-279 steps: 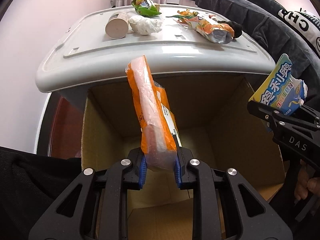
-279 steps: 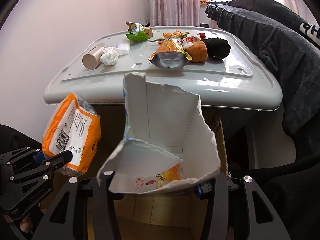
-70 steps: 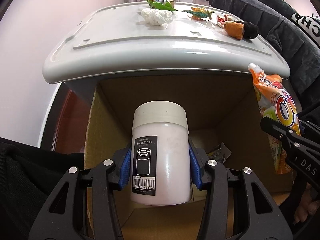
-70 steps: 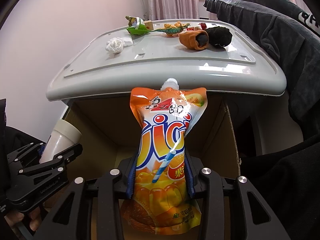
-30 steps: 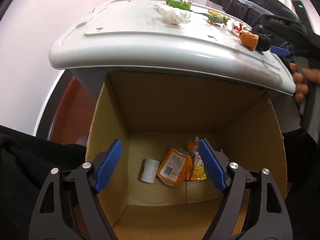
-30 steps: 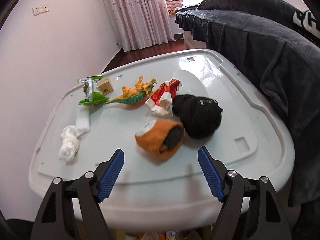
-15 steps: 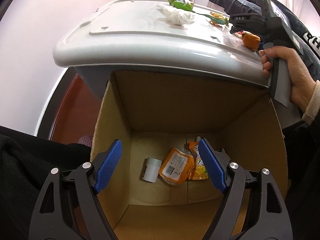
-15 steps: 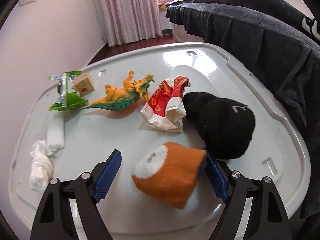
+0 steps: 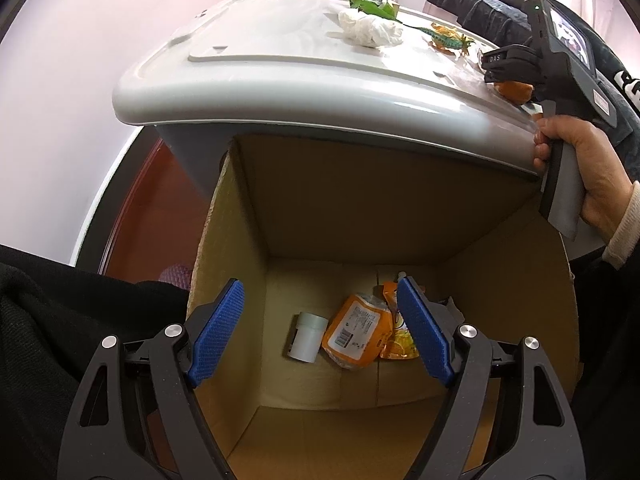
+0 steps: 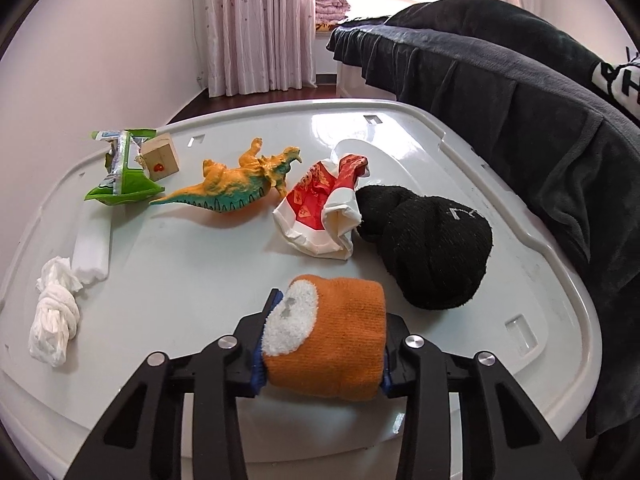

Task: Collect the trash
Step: 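Hold the orange sock with the right gripper while the left gripper grasps the white tissue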

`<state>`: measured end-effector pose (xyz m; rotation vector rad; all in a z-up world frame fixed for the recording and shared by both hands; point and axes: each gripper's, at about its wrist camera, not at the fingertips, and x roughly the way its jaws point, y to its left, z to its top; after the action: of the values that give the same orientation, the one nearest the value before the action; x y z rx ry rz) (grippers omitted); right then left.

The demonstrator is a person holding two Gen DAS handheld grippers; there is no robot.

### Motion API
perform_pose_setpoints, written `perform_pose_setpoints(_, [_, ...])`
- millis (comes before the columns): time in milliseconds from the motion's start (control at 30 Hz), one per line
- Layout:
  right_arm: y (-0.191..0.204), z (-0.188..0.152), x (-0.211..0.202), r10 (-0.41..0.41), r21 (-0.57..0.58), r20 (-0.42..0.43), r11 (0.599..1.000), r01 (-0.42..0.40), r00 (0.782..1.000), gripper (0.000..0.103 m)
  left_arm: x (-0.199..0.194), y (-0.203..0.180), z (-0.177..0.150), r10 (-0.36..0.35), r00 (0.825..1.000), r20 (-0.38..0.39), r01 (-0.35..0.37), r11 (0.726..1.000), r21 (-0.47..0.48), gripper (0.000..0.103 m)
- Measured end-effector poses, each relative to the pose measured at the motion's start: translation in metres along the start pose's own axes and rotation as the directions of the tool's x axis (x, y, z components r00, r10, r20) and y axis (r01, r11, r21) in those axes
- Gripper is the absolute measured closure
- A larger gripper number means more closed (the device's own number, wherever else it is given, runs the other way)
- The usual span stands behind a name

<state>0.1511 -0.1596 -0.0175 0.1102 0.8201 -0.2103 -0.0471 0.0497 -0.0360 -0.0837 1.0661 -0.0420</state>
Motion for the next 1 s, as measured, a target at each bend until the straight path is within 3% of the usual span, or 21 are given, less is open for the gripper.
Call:
perform_pose_setpoints(300, [-0.007, -0.006, -0.007, 0.029, -0.012, 0.017, 1.0, -0.029, 0.999, 0.067, -0.003, 0.004, 0.002, -0.013, 1.0, 0.021, 0.013, 1.0, -0.026, 0.026])
perform_pose_setpoints(433, [-0.014, -0.01, -0.01, 0.052, -0.018, 0.02, 0.998, -0.052, 0.998, 0.067, -0.014, 0.003, 0.017, -0.015, 0.998, 0.063, 0.017, 1.0, -0.025, 0.026])
perform_pose_setpoints(533, [-0.019, -0.013, -0.014, 0.063, -0.03, 0.029, 0.998, -0.062, 0.998, 0.067, -0.021, -0.008, 0.043, -0.007, 0.993, 0.118, 0.007, 1.0, 0.002, 0.026])
perform_pose_setpoints(700, [-0.026, -0.015, -0.015, 0.079, -0.026, 0.03, 0.997, -0.079, 0.996, 0.067, -0.011, -0.027, 0.114, -0.044, 0.982, 0.182, 0.049, 0.998, -0.025, 0.026])
perform_pose_setpoints(1000, [-0.034, -0.014, -0.015, 0.099, -0.014, 0.02, 0.995, -0.099, 0.995, 0.067, 0.039, -0.059, 0.205, 0.003, 0.982, 0.191, 0.007, 0.999, -0.053, 0.026])
